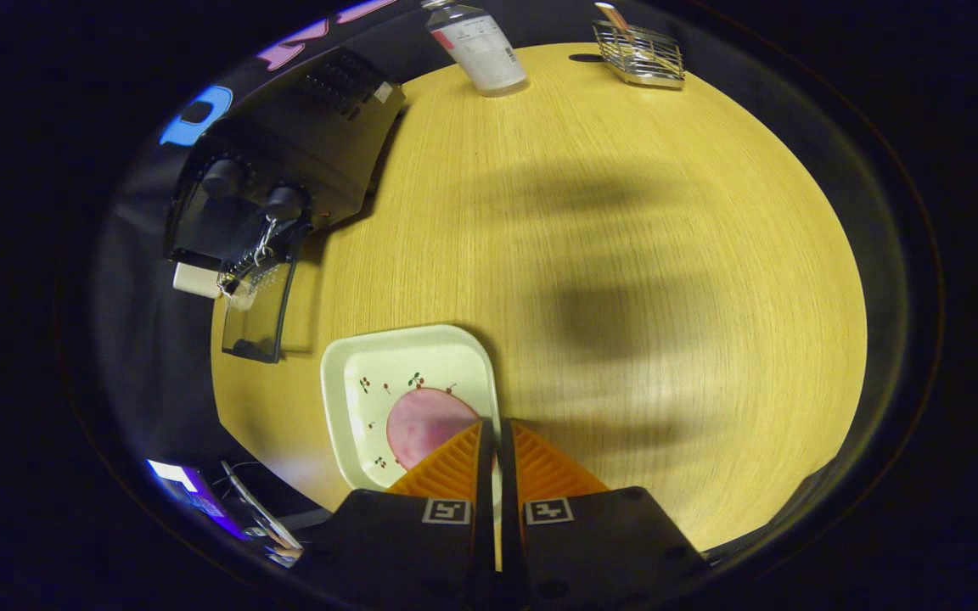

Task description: Open the toaster oven, put the food inside, and close the toaster oven door.

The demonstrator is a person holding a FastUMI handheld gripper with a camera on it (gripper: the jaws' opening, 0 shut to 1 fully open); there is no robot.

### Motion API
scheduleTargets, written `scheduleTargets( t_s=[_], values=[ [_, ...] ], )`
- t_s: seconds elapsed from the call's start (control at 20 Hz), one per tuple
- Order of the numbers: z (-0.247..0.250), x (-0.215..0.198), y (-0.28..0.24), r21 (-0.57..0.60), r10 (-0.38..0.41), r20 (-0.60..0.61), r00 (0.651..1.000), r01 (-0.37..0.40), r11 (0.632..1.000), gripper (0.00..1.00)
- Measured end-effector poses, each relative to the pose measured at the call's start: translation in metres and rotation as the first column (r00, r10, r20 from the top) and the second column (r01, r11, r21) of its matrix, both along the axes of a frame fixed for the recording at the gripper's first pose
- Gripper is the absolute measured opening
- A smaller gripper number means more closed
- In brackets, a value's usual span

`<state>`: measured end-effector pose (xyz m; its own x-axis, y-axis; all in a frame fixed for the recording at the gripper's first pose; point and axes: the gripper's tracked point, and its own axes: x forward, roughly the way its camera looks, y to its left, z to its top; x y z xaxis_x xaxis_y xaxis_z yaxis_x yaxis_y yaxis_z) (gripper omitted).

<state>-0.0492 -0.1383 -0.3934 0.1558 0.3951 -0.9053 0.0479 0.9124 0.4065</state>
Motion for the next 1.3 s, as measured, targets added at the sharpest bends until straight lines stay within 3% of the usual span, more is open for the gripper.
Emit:
scheduleTargets(
  t_s=[0.2, 0.55, 0.85, 1.15, 1.3],
  values=[
    [-0.001, 0.001, 0.011, 0.152, -0.104, -0.05, 0.993, 0.111, 0.982, 0.06],
    [0.034, -0.002, 0.026, 0.354, -0.287, -0.049, 0.957, 0.285, 0.891, 0.06],
    [0.083, -0.034, 0.066, 0.385, -0.387, -0.042, 0.921, 0.372, 0.845, 0.05],
    [0.114, -0.062, 0.143, 0.379, -0.484, -0.019, 0.875, 0.454, 0.806, 0.05],
    [0.126, -0.053, 0.183, 0.396, -0.565, -0.022, 0.825, 0.526, 0.753, 0.06]
  ],
)
